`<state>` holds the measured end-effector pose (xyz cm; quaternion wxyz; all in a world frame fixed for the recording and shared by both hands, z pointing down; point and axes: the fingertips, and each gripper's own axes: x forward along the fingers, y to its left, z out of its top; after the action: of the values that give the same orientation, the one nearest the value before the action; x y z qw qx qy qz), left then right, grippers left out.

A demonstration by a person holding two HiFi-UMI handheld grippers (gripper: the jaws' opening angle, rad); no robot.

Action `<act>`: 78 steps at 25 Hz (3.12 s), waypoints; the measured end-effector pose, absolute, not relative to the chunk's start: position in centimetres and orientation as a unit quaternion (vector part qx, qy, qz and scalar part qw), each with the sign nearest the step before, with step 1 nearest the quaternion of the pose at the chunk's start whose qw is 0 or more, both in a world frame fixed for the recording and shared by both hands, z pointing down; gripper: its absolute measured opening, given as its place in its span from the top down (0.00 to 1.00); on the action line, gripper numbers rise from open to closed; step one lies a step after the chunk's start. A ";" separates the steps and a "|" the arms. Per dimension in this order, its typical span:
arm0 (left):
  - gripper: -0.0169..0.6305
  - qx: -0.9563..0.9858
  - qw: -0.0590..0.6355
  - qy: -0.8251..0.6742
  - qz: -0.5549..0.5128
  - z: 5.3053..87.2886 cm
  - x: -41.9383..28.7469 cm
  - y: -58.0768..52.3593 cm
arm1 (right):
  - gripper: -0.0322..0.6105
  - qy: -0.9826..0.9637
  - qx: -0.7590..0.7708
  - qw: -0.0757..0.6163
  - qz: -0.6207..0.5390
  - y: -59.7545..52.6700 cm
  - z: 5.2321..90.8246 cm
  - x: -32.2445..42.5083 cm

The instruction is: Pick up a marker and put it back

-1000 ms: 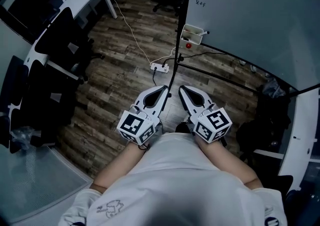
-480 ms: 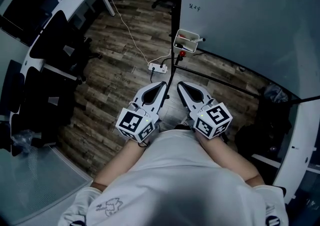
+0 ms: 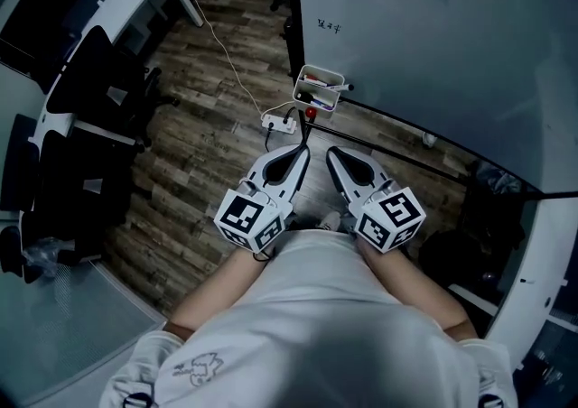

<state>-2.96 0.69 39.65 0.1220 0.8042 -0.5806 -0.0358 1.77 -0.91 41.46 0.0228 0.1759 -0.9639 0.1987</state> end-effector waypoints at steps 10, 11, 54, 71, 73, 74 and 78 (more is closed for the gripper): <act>0.97 0.811 0.124 -0.571 -0.023 39.6 -1.9 -2.6 | 0.93 -0.959 0.199 0.007 0.203 -4.7 41.2 3.6; 0.97 0.814 0.122 -0.568 -0.022 39.5 -1.7 -2.9 | 0.93 -0.958 0.202 0.005 0.203 -5.1 41.2 3.8; 0.97 0.917 0.150 -0.369 0.010 41.2 -8.4 -15.7 | 0.93 -0.882 0.402 -0.018 0.247 -15.8 43.2 -3.1; 0.97 0.918 0.181 -0.350 0.036 43.8 -6.1 -18.9 | 0.93 -0.853 0.433 -0.023 0.291 -18.6 45.8 0.0; 0.97 0.917 0.186 -0.351 0.040 44.2 -5.6 -19.2 | 0.93 -0.853 0.429 -0.020 0.295 -19.1 46.2 0.3; 0.97 0.916 0.188 -0.350 0.042 44.5 -5.4 -19.2 | 0.93 -0.854 0.428 -0.018 0.297 -19.3 46.4 0.5; 0.97 0.914 0.198 -0.351 0.052 45.4 -5.0 -19.4 | 0.93 -0.853 0.424 -0.009 0.306 -19.8 47.3 0.5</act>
<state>-5.03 -19.41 45.44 0.1980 0.9137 -0.3511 0.0520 0.52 -19.78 47.32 -0.0087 0.4237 -0.8526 0.3058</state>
